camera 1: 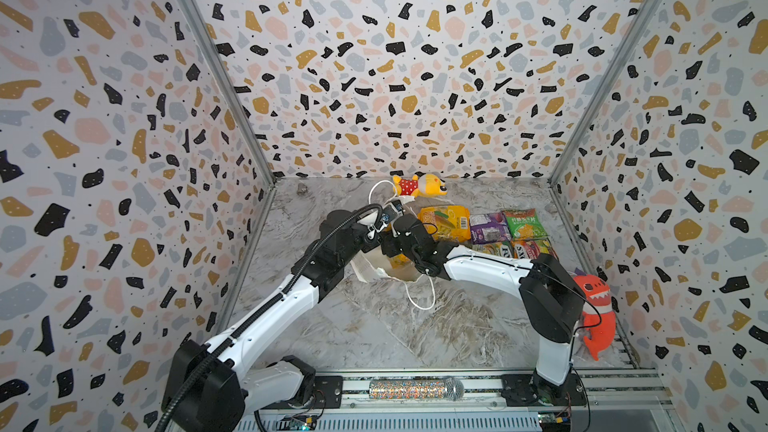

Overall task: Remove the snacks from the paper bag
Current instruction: 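Grasp the next yellow pack inside the bag with the right gripper, then pull the yellow pack out with the right gripper while the left holds the rim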

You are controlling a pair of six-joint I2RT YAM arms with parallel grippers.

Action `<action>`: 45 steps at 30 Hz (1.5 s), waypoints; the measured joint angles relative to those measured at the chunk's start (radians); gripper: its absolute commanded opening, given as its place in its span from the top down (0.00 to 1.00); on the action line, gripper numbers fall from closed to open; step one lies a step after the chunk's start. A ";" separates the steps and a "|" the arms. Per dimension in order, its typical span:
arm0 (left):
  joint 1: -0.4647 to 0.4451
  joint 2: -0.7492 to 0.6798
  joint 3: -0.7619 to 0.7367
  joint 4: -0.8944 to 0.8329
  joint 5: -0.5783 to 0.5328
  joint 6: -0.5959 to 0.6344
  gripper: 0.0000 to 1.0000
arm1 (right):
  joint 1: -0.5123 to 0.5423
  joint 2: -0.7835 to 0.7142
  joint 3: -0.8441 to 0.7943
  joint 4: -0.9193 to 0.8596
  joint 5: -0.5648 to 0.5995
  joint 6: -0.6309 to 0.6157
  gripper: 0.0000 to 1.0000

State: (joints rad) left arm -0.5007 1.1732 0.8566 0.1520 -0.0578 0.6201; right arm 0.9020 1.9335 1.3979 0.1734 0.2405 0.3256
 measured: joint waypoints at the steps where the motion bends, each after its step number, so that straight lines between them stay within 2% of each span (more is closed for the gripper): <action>1: 0.000 -0.002 -0.007 0.013 -0.027 -0.004 1.00 | -0.002 0.027 0.032 0.009 -0.009 -0.016 0.32; 4: 0.002 -0.004 -0.021 0.037 -0.093 -0.007 1.00 | -0.003 0.108 0.127 0.029 -0.037 -0.052 0.31; 7: 0.001 -0.007 -0.032 0.055 -0.109 -0.003 1.00 | -0.005 0.124 0.121 0.059 -0.069 -0.074 0.30; 9: 0.001 -0.004 -0.039 0.074 -0.105 0.002 1.00 | -0.005 0.095 0.050 0.122 -0.092 -0.090 0.23; 12: -0.003 0.013 -0.040 0.100 -0.097 0.012 1.00 | -0.005 0.007 -0.115 0.216 -0.109 -0.112 0.22; 15: -0.006 0.041 -0.035 0.107 -0.084 0.019 1.00 | -0.006 -0.090 -0.229 0.264 -0.119 -0.125 0.24; 20: -0.006 0.053 -0.034 0.106 -0.056 0.023 1.00 | -0.006 -0.208 -0.259 0.282 -0.119 -0.120 0.30; 25: -0.006 0.052 -0.034 0.111 -0.037 0.023 1.00 | 0.007 -0.257 -0.262 0.269 -0.093 -0.088 0.37; 31: -0.006 0.052 -0.029 0.106 -0.017 0.020 1.00 | 0.035 -0.212 -0.268 0.259 -0.040 -0.072 0.39; 45: -0.006 0.044 -0.029 0.102 0.053 0.019 1.00 | 0.036 0.011 -0.181 0.209 0.022 -0.056 0.24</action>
State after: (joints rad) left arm -0.5072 1.2171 0.8276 0.2539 -0.0051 0.6392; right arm 0.9382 1.9446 1.2167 0.3824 0.2626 0.2695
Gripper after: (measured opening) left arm 0.047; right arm 0.749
